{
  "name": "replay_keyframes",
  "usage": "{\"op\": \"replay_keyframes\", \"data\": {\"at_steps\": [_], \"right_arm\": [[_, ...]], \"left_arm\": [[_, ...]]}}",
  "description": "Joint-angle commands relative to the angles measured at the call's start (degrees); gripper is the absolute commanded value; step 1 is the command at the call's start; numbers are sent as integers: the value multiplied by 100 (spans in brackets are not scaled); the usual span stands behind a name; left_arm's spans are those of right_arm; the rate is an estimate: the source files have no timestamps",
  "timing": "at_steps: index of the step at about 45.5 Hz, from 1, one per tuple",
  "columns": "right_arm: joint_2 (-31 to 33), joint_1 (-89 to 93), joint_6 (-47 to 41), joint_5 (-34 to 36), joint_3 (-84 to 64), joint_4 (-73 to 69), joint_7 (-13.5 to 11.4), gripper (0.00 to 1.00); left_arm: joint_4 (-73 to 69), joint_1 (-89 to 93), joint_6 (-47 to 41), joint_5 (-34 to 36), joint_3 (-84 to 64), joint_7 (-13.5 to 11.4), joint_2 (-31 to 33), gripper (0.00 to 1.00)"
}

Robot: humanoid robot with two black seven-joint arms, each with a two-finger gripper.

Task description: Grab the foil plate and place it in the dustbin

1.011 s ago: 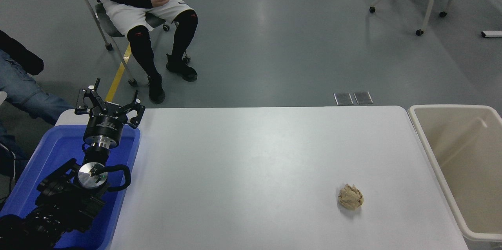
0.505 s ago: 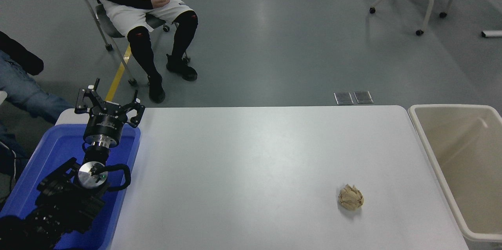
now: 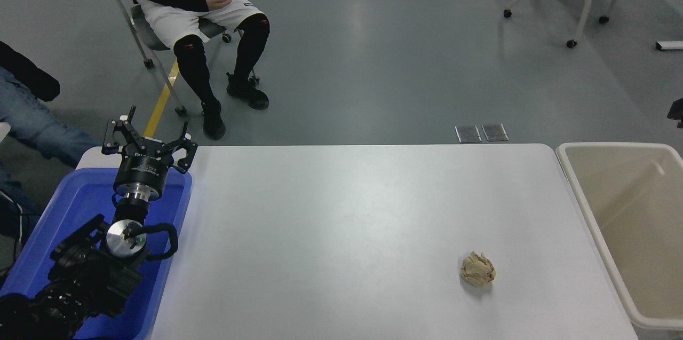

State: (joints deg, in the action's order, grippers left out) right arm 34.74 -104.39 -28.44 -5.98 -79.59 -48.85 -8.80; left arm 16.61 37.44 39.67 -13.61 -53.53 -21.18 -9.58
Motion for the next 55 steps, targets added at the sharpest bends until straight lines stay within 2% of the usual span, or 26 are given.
{"op": "replay_keyframes", "data": {"at_steps": [1,9,22,42,55], "right_arm": [[-564,-793,-1656,-9,-154,-247,1,100],[-679,-1048,-1656,-44,425,-300,1,100],[-863,-1206,-1656,-1098,1411,-274,1,100],[-2015,-1593,-1656,-1143,1208,-300,1,100],[-2094,-1303,-1656,-1063,1745,-309,1,100]], "left_arm": [[0,0,-3,7,0,0,0,99],[0,0,-3,7,0,0,0,99],[0,0,-21,-1,0,-9,0,99],[0,0,-29,-1,0,-9,0,99],[0,0,-21,-1,0,-9,0,99]]}}
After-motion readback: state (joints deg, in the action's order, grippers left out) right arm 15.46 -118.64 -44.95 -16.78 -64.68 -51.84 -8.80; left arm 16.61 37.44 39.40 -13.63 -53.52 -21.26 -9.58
